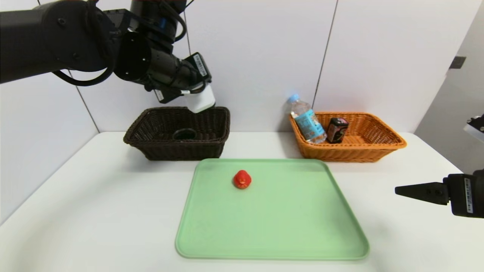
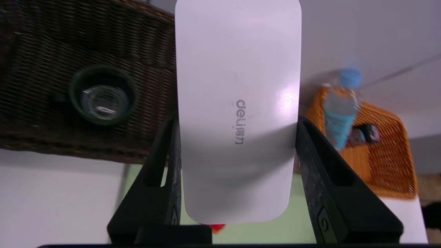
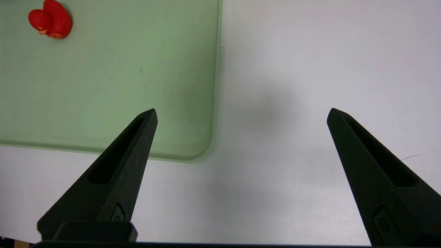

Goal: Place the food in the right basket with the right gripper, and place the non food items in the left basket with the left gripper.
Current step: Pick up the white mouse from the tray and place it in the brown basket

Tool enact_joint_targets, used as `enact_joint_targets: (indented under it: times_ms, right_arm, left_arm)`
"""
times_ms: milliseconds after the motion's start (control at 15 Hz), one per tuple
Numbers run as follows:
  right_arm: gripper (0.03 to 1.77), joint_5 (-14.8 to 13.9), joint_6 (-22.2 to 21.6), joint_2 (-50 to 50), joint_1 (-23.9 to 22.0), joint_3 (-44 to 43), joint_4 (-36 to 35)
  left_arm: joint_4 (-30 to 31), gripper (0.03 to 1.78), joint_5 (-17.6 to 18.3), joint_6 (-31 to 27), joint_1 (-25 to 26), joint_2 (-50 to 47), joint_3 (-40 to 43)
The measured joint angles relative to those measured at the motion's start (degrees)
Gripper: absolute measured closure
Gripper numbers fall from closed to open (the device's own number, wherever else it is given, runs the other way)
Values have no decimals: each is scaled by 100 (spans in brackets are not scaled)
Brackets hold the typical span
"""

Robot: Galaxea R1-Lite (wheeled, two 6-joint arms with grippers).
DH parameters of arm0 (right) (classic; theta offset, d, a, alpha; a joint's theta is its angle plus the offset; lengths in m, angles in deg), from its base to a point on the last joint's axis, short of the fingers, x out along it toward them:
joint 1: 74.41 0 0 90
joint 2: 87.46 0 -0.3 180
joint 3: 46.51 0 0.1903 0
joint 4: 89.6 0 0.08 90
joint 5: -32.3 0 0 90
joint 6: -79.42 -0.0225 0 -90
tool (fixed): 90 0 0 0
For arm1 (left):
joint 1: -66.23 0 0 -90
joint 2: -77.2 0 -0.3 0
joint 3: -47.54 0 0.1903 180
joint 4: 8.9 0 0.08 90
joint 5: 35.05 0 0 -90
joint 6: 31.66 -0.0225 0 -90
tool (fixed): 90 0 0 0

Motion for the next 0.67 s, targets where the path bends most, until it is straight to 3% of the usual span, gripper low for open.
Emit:
enact_joint_targets:
  times_ms: [333,667]
  right_arm:
    - [10,-5,1,-101,-4,22,7]
    - [10,-10,0,-112,-48,29,2]
  left_arm:
    - [685,84,96,-522,1373,518,10]
    - [729,84,464,-1513,1968,875,358]
